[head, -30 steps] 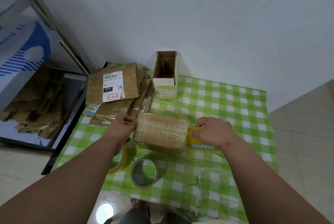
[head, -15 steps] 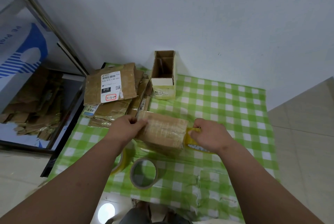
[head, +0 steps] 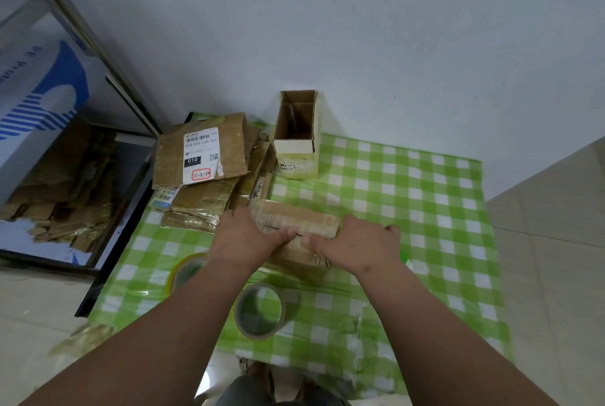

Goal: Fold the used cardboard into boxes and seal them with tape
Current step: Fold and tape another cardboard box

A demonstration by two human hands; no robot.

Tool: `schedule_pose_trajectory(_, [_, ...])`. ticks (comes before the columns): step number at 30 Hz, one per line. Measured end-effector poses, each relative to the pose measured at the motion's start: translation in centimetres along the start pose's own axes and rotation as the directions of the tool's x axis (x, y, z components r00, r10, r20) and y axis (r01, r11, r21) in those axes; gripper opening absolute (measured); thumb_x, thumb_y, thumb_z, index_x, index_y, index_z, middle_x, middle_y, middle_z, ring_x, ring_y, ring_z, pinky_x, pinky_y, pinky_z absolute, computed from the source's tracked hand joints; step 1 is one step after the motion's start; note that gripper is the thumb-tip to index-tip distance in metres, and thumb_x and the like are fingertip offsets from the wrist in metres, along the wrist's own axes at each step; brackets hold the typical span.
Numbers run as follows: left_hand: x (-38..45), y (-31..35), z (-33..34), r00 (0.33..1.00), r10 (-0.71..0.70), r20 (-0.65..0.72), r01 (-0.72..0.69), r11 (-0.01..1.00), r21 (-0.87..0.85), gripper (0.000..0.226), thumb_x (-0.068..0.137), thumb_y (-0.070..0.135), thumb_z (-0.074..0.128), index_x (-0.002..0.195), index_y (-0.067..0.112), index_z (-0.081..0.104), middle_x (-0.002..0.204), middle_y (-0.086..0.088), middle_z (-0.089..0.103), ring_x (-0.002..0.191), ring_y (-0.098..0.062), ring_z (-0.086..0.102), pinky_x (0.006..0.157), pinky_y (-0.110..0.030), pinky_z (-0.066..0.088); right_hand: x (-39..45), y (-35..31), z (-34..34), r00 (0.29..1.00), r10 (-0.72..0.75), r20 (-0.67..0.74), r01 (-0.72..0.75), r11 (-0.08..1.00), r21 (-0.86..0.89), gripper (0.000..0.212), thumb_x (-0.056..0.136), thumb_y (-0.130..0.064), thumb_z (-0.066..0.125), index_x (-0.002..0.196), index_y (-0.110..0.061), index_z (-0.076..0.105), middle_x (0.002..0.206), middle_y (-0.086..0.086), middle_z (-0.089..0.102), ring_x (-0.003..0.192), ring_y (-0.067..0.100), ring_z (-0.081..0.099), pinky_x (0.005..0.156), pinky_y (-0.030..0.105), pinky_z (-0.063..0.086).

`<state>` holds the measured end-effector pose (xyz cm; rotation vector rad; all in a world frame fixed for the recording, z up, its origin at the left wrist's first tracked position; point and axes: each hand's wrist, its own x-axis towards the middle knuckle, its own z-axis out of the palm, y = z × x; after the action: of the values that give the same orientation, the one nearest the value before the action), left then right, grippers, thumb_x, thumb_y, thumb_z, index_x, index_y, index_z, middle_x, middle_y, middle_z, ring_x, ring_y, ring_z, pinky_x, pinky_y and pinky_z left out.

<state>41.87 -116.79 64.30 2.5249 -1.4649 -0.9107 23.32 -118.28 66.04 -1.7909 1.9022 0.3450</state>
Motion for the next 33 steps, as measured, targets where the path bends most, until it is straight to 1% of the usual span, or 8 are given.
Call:
schedule_pose_trajectory(4, [0.4,-0.2,-0.9,1.0,0.017,0.002,-0.017,0.977,-0.214,0.06,0.071,0.055,0.08,0.11,0.011,0.066,0.103,-0.003,0.066,0.09,-0.022,0.06,0.079,-0.032,0.05,0.4,0.5,-0.2,0.997,-0.013,0.072,0.009,0.999,0.045,0.059,0.081,-0.081,0.037,0.102,-0.028,0.05,0.093,-0.006,0.066,0.103,0.022,0.06,0.105,0.051,0.025])
schedule_pose_trajectory(8, [0.5,-1.2,-1.1,0.999,-0.043,0.033,0.053,0.909,-0.414,0.055,0.085,0.038,0.074,0.126,0.004,0.063,0.122,-0.011,0.065,0.111,-0.029,0.061,0.1,-0.042,0.048,0.6,1.9,-0.3,0.989,-0.062,0.134,0.041,0.987,0.155,0.042,0.096,-0.064,0.029,0.095,-0.027,0.048,0.083,-0.01,0.059,0.1,0.017,0.058,0.108,0.049,0.023])
schedule_pose_trajectory(13, [0.3,-0.3,-0.8,0.998,-0.055,-0.016,0.046,0.929,-0.367,0.033,0.093,0.032,0.063,0.086,-0.001,0.069,0.09,-0.015,0.07,0.092,-0.036,0.064,0.082,-0.04,0.05,0.6,1.1,0.3,0.998,-0.041,0.042,0.035,0.992,0.124,0.051,0.097,-0.066,0.017,0.093,-0.026,0.048,0.089,-0.006,0.058,0.099,0.021,0.058,0.105,0.052,0.029])
schedule_pose_trajectory(17, [0.6,-0.6,-0.8,0.994,-0.103,0.038,0.107,0.842,-0.528,0.029,0.093,0.026,0.066,0.104,0.0,0.072,0.106,-0.012,0.067,0.105,-0.032,0.062,0.095,-0.038,0.048,0.8,1.7,-0.1,0.991,-0.109,0.084,0.097,0.987,0.131,0.041,0.103,-0.052,0.023,0.088,-0.026,0.051,0.087,-0.006,0.059,0.095,0.021,0.058,0.099,0.045,0.031])
schedule_pose_trajectory(20, [0.4,-1.0,-0.6,0.986,-0.144,0.082,0.163,0.744,-0.649,0.032,0.095,0.026,0.064,0.12,0.006,0.068,0.121,-0.009,0.064,0.106,-0.025,0.057,0.096,-0.031,0.041,1.0,3.0,-0.3,0.978,-0.139,0.157,0.088,0.952,0.294,0.025,0.103,-0.039,0.038,0.113,-0.028,0.058,0.115,0.0,0.062,0.113,0.024,0.057,0.102,0.044,0.039])
schedule_pose_trajectory(24, [0.1,-0.2,-0.7,0.982,-0.153,0.115,0.19,0.708,-0.68,0.035,0.099,0.029,0.057,0.128,0.009,0.063,0.126,-0.009,0.061,0.107,-0.023,0.053,0.095,-0.03,0.037,0.3,3.5,-0.3,0.977,-0.136,0.166,0.053,0.902,0.428,0.06,0.097,-0.028,0.054,0.153,-0.03,0.03,0.147,0.007,0.048,0.133,0.027,0.046,0.105,0.034,0.038])
schedule_pose_trajectory(30, [0.5,2.5,-1.6,0.999,0.021,0.048,0.014,0.768,-0.64,0.041,0.101,0.028,0.053,0.142,0.024,0.052,0.145,-0.004,0.05,0.127,-0.023,0.048,0.103,-0.034,0.038,-0.9,4.6,0.1,0.975,-0.136,0.174,0.008,0.808,0.59,0.036,0.091,-0.018,0.064,0.126,-0.023,0.061,0.09,-0.014,0.057,0.088,0.011,0.056,0.071,0.022,0.043])
schedule_pose_trajectory(33, [1.1,4.6,-1.6,0.985,0.115,0.132,-0.011,0.792,-0.61,0.046,0.098,0.026,0.057,0.141,0.019,0.045,0.135,-0.002,0.053,0.117,-0.022,0.051,0.095,-0.034,0.041,-1.9,5.9,1.1,0.99,-0.051,0.135,-0.052,0.748,0.662,0.026,0.09,-0.017,0.065,0.115,-0.02,0.061,0.09,-0.003,0.062,0.081,0.013,0.058,0.067,0.024,0.044])
